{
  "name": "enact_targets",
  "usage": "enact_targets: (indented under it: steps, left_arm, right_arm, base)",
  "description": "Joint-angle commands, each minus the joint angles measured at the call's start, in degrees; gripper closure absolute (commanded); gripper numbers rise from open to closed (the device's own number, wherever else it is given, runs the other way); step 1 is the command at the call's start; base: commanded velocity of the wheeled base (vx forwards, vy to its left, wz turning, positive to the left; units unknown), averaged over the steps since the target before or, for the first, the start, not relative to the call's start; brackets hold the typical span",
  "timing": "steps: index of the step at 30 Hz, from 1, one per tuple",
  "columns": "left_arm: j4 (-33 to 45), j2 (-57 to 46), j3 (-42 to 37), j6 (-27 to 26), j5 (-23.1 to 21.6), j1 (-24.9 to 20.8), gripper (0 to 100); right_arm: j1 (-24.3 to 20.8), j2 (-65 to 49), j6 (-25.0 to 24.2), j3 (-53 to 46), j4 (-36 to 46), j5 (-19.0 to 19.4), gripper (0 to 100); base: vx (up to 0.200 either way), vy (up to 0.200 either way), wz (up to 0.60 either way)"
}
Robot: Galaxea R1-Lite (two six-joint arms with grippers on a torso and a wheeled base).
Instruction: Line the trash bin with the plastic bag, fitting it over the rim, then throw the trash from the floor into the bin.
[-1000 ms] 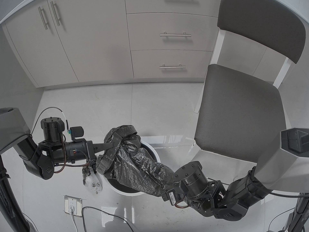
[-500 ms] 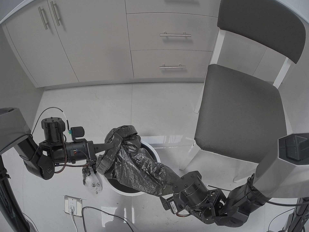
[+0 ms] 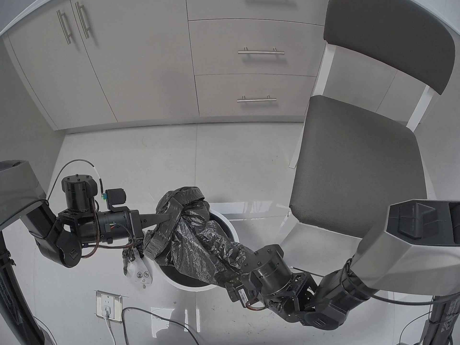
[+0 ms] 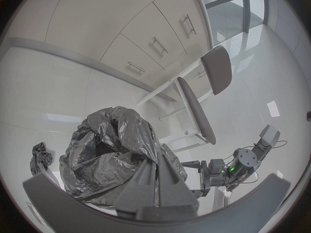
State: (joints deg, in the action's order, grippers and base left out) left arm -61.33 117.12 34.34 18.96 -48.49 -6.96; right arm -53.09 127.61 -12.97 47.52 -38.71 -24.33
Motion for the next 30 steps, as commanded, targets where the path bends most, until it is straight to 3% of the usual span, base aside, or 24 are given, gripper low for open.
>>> enact_targets:
  steps: [1, 10, 11, 24, 30]
  left_arm:
    - [-0.02, 0.04, 0.11, 0.03, -0.02, -0.25, 100]
    - [-0.02, 0.22, 0.38, -0.06, -0.02, -0.51, 100]
    - [-0.02, 0.22, 0.38, -0.06, -0.02, -0.51, 100]
    - [-0.02, 0.04, 0.38, -0.06, -0.02, -0.60, 100]
    - [-0.02, -0.04, 0.38, 0.03, -0.02, -0.60, 100]
  right_arm:
    - [1.85, 3.35, 2.07, 4.16, 0.12, 0.07, 0]
    - [2.11, 4.58, 1.81, 6.01, -0.05, 0.16, 0]
    - [2.11, 4.58, 1.81, 6.01, -0.05, 0.16, 100]
    - [1.50, 3.08, 1.28, 9.08, 0.30, 0.16, 100]
    - [0.88, 4.66, 1.19, 14.36, 4.43, 2.97, 100]
  base:
    - [0.000, 0.000, 0.00]
    - [0.000, 0.000, 0.00]
    - [0.000, 0.000, 0.00]
    - [0.000, 0.000, 0.00]
    - [0.000, 0.000, 0.00]
